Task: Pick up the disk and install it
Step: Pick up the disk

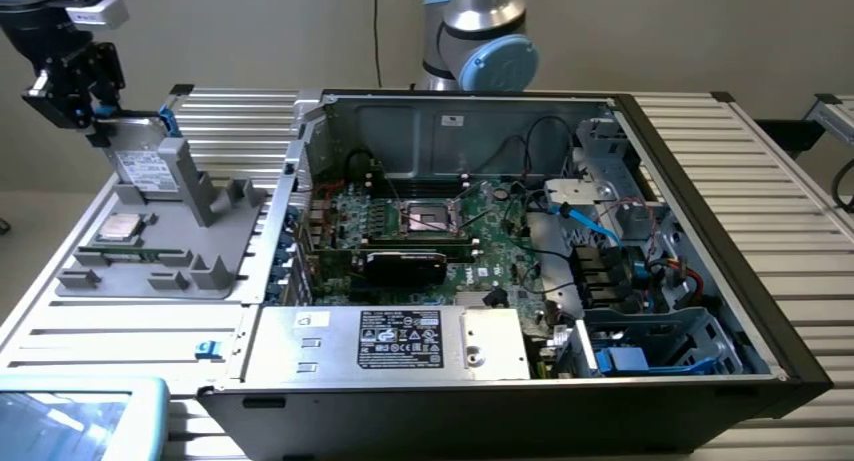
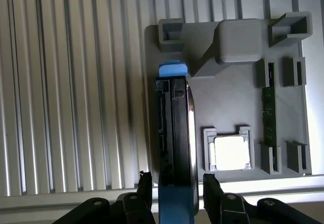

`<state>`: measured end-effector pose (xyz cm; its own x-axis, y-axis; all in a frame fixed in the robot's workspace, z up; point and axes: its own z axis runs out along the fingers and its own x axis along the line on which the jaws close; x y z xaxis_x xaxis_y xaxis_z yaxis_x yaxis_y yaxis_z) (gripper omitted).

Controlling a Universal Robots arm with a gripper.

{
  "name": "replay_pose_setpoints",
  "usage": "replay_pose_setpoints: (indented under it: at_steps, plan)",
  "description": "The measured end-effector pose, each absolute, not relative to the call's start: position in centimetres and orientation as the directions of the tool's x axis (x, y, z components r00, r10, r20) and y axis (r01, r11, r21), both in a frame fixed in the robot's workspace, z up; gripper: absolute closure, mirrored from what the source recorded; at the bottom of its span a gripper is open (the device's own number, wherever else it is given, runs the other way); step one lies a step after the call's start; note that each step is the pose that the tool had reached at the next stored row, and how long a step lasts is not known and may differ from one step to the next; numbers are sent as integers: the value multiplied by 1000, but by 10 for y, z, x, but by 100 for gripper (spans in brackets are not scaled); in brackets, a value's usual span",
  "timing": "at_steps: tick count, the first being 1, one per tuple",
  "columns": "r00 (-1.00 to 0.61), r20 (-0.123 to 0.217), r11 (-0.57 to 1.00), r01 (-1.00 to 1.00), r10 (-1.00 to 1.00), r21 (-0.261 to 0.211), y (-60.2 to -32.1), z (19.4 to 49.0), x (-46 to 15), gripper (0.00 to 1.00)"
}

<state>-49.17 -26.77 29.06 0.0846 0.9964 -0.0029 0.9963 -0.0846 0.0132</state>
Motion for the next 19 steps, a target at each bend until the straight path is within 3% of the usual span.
replay_pose_setpoints:
  at_steps: [10, 12, 13, 19]
  plan:
    - [85, -3, -85, 996, 996, 12, -268, 287, -492, 47]
    - [85, -3, -85, 996, 996, 12, -268, 287, -492, 50]
    - [85, -3, -85, 996, 996, 12, -268, 287, -492, 57]
    - [85, -3, -85, 996, 996, 12, -268, 287, -492, 57]
